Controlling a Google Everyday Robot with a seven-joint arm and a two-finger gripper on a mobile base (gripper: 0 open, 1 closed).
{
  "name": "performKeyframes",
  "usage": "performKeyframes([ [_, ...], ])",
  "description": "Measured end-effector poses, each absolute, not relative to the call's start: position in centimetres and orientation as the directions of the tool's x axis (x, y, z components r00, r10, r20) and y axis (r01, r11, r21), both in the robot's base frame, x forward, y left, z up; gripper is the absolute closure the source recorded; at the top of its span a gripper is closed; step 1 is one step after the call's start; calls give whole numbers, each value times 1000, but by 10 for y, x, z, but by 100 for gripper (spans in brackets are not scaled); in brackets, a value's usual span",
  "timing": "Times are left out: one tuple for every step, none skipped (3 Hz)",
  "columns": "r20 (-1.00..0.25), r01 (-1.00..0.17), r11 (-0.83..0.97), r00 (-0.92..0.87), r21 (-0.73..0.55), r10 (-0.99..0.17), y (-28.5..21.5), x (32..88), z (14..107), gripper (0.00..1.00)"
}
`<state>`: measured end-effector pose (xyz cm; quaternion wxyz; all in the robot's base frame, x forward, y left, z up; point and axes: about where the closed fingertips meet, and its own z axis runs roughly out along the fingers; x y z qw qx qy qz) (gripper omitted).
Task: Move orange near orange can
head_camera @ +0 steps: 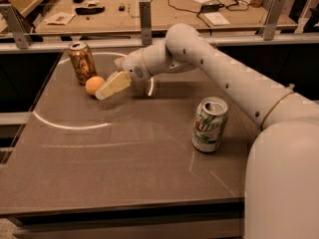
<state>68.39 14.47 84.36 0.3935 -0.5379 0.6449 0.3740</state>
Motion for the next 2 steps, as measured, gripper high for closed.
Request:
performKeyframes([
  [-917, -987, 154, -102, 45, -387, 133, 690, 851, 0],
  [-920, -988, 152, -66, 7, -386, 119, 693, 865, 0],
])
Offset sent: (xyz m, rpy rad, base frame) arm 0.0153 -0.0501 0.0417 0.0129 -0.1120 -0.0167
